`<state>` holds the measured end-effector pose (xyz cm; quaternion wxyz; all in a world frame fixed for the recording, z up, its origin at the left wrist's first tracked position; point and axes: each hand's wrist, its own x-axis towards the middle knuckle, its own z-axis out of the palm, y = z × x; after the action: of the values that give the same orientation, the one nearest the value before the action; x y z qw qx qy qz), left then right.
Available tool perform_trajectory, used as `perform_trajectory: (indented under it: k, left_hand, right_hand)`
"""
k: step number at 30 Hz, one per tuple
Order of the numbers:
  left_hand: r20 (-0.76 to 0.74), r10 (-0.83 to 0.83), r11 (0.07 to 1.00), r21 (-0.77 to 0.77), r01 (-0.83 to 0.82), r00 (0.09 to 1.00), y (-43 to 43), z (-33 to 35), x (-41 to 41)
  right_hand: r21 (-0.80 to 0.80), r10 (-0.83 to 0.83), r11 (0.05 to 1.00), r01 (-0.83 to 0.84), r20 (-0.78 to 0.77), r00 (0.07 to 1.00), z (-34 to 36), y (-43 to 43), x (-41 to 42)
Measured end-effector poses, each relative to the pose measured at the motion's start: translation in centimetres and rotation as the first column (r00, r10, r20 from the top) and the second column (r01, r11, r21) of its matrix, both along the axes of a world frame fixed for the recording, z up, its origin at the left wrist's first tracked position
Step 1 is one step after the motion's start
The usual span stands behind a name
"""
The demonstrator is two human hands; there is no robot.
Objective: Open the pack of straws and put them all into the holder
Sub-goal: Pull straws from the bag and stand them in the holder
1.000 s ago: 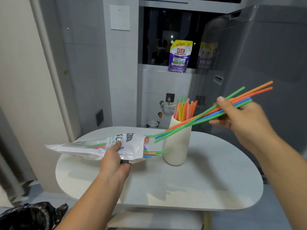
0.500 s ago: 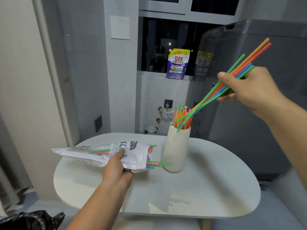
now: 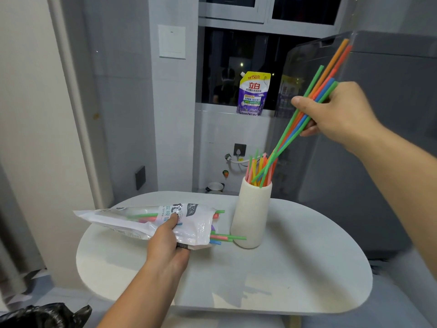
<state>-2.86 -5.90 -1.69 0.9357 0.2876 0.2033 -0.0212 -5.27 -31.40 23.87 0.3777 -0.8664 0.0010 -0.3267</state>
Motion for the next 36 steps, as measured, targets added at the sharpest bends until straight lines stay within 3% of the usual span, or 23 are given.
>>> perform_trajectory:
  k: [26,36]
  left_hand:
    - [0.023,-0.034,0.999,-0.016,0.034,0.999,-0.5,2.0,-1.4]
    - [0.016,-0.021,1.000,-0.013,0.022,1.000,-0.4,2.4,-1.7]
  right_hand:
    - [-0.112,-0.027,0.993,0.024,-0.025,0.999,0.9,1.6,0.4]
    - [-0.029,-0.052,0.998,0.051,-0.036,0.998,0.5,1.2,1.4]
